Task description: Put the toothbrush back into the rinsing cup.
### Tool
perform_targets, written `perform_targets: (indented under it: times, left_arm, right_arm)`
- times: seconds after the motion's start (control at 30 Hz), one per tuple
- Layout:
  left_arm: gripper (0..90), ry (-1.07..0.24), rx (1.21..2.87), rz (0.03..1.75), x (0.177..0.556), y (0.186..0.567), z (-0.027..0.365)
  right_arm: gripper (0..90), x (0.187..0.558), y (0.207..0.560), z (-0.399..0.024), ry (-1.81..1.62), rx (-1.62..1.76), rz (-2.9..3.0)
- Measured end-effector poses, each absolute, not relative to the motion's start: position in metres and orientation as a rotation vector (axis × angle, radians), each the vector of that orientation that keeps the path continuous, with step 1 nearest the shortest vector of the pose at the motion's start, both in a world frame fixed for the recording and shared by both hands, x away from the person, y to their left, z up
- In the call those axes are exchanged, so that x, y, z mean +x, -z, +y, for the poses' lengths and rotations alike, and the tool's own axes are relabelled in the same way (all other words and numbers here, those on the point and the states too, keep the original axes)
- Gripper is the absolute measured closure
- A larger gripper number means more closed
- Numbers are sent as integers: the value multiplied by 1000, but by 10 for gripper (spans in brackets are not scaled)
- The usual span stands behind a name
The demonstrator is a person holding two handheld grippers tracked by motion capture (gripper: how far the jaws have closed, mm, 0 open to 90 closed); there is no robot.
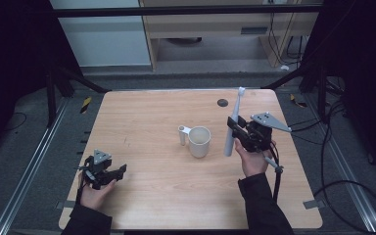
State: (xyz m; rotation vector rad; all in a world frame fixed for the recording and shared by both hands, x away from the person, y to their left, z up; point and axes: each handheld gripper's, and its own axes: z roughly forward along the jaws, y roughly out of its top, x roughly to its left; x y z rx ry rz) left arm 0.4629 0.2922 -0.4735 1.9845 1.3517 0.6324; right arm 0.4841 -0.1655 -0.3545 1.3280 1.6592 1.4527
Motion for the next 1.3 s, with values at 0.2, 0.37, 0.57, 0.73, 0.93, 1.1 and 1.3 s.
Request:
perform_targets:
  times: [0.2,0.37,0.57,0.73,0.93,1.1,1.3]
  left_arm:
    - [349,-632,1987,1351,463,474,292]
    - [349,-630,1985,1353,463,474,292]
    - [349,-631,1984,1352,463,474,293]
    - [349,-633,1983,1351,463,473,292]
    - [350,-635,1983,1350,463,473,292]
    - [349,-634,1982,1347,463,473,292]
    - [350,-635,1982,1348,463,473,292]
  right_arm:
    - [677,492,343,-157,-1497,1309,1610]
    - [677,499,340,-150,-1511,1306,1596]
    - [677,508,342,-141,-1502,1306,1588]
    - [677,514,343,-135,-1494,1297,1571]
    - [677,520,343,-126,-1495,1299,1563]
    - [677,524,345,-118,-1498,1295,1570]
    - [677,527,348,-110,-1503,1294,1579]
